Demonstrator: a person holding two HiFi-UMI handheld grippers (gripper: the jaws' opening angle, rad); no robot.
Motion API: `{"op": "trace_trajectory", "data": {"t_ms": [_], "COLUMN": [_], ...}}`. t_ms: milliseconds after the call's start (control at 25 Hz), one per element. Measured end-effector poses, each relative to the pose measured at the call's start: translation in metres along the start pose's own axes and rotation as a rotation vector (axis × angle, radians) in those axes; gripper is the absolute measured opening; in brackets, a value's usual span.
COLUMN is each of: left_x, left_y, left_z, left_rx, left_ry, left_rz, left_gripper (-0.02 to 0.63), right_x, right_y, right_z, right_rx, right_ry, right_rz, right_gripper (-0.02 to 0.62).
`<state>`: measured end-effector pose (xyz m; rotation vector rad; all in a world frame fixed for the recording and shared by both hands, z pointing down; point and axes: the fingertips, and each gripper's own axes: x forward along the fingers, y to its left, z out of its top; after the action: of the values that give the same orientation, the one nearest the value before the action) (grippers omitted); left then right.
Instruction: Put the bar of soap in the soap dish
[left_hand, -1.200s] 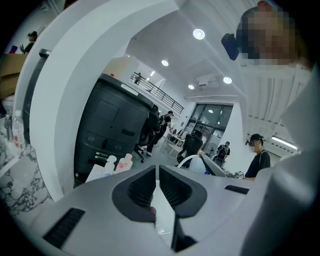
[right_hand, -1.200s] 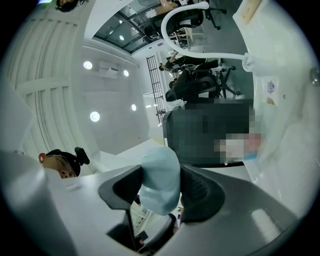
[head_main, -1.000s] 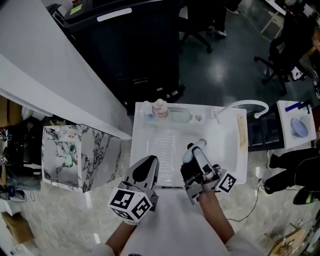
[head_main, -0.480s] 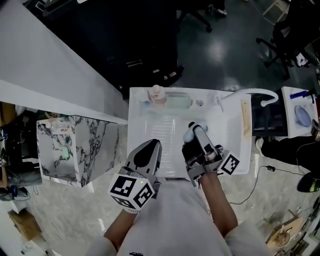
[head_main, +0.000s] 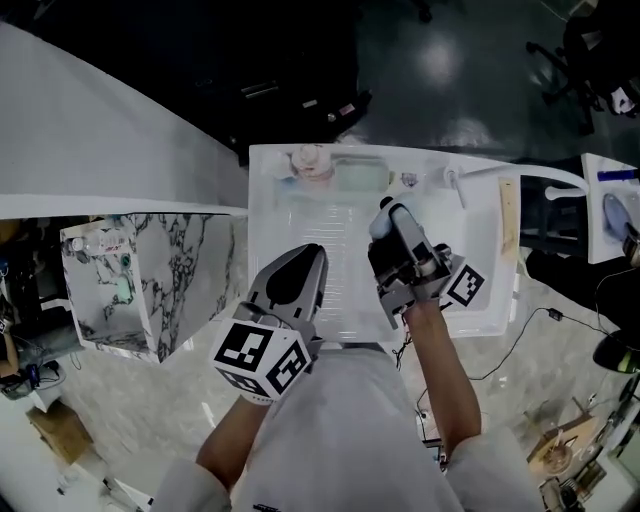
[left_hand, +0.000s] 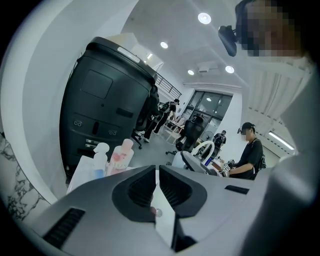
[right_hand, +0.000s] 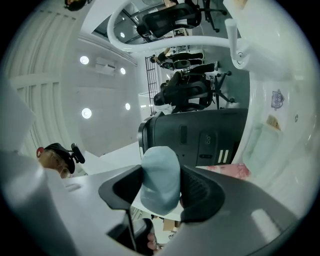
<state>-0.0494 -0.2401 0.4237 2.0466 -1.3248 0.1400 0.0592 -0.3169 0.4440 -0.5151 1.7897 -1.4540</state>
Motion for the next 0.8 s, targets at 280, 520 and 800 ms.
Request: {"op": "trace_trajectory", "data": {"t_ms": [280, 520, 800], "left_x": [0.026, 0.04, 0.055], "left_y": [0.019, 0.036, 0.052], "left_z": [-0.009, -0.02, -0.031], "left_rx": [0.009, 0.006, -0.004], "left_ry": [0.03, 0.054, 0.067], "left_rz": [0.006, 0.016, 0.02], "left_gripper": [0.029, 0.029, 0.029], "right_x": [0.015, 0.021, 0.024], "right_y": [-0.048, -0.076, -0.111], "right_z": [0.016, 0.019, 0.023], "right_rx": [-0.014, -0.025, -0.088], "right_ry": [0.005, 0.004, 0.038], "right_rz": [-0.045, -0.081, -0.161], "right_gripper": [0.241, 0.241, 0.239]}}
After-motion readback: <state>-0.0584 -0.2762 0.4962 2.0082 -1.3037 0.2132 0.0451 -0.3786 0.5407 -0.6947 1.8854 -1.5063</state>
